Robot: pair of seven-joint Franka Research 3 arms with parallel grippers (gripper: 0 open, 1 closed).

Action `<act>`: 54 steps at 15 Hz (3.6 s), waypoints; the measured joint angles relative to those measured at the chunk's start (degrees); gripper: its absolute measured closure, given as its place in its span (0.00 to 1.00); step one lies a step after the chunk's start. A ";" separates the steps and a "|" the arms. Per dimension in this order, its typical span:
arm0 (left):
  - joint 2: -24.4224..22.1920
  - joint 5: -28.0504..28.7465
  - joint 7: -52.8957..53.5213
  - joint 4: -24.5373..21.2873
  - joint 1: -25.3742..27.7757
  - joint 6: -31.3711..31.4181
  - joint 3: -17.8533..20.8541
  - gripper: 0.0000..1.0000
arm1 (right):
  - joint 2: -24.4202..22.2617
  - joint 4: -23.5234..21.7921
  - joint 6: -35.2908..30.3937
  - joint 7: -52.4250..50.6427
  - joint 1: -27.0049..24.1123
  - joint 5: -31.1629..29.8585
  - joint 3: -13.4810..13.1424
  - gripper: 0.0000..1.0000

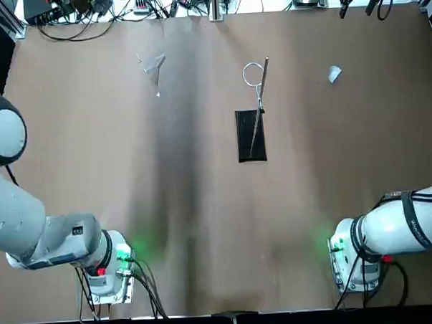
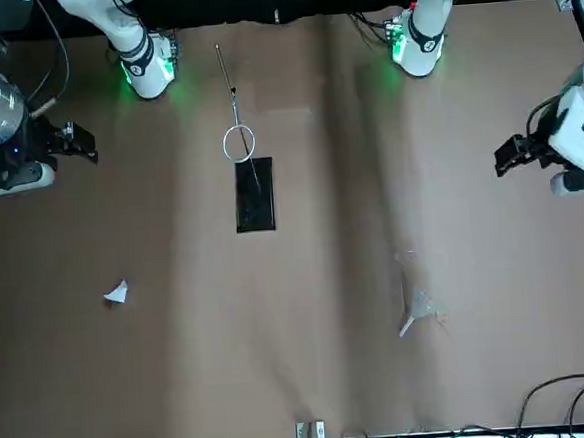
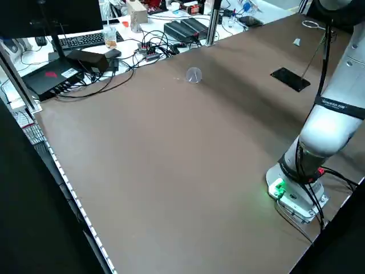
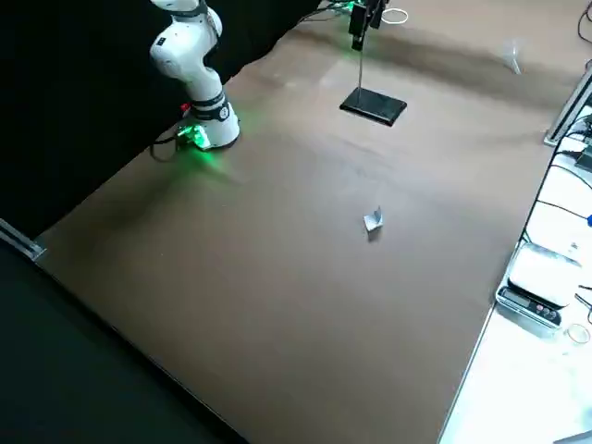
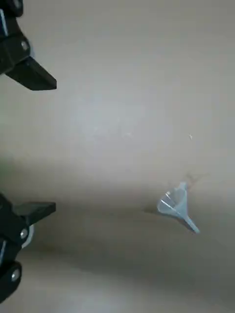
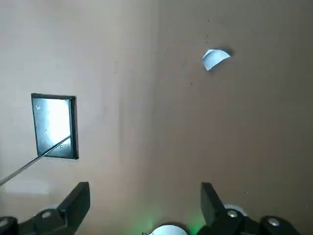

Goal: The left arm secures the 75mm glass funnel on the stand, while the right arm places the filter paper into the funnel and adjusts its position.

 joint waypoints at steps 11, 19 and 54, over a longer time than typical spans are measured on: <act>9.41 -27.58 -6.44 -18.97 12.21 29.51 0.28 0.00 | 5.60 -2.29 5.61 4.73 -4.37 -0.05 0.04 0.00; 17.16 -53.87 -10.14 -22.69 7.48 49.81 -0.77 0.00 | 18.64 -2.46 18.47 14.31 -7.99 -0.05 0.05 0.00; 32.18 -65.10 -14.42 -14.71 -3.35 69.35 -0.93 0.96 | 39.27 -5.76 51.98 41.07 -15.15 6.52 0.47 0.61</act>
